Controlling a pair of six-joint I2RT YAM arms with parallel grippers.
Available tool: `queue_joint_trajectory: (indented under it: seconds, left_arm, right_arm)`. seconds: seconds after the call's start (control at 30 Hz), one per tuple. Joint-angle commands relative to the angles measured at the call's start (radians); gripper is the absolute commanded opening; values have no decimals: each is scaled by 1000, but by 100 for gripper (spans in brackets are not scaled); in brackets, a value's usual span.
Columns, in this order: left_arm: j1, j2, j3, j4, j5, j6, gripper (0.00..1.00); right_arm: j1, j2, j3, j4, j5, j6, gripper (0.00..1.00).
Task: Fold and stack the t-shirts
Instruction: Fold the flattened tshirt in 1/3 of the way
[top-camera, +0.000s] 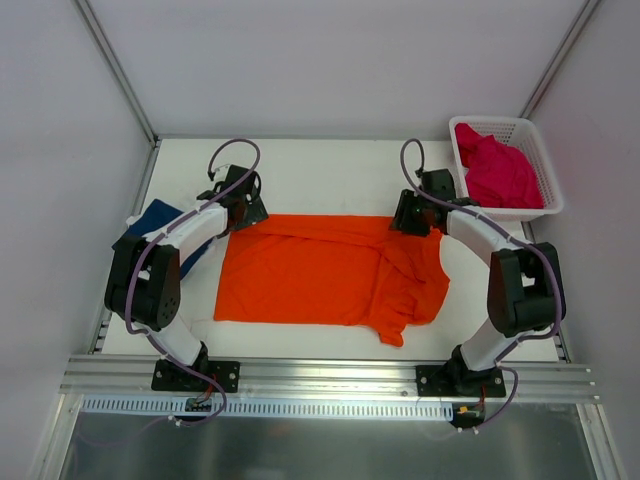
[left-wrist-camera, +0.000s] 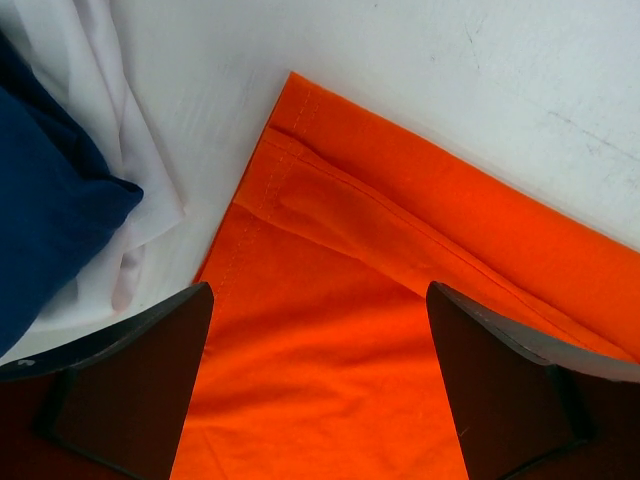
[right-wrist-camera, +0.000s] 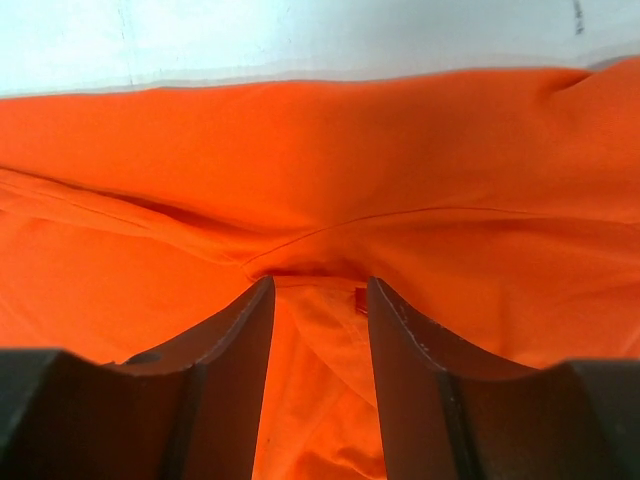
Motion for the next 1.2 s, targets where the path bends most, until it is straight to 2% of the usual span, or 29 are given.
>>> queue_joint_trajectory:
  seconds: [0.0,0.7,0.73,0.97,1.07,1.17]
  left_arm:
    - [3,9,-8,5,-17,-15,89]
    - [3,1,-16,5,-6,-11,90]
    - [3,-1,-14,5,-8,-11,90]
    - [3,-7,-11,3,-6,-9,90]
    - [3,-10,-14,2,-9,-8,90]
    - [3,-19,-17,2,-8,-6,90]
  right_arm:
    - [21,-1,34,19,10,25,45]
    - [104,45,25,-84,159,3,43]
    - [107,50,26,-85,199,2,43]
    - [109,76,29,-93,207,-4,42]
    - [109,78,29,-94,208,-6,36]
    - [115,64,26,-97,210,-4,19]
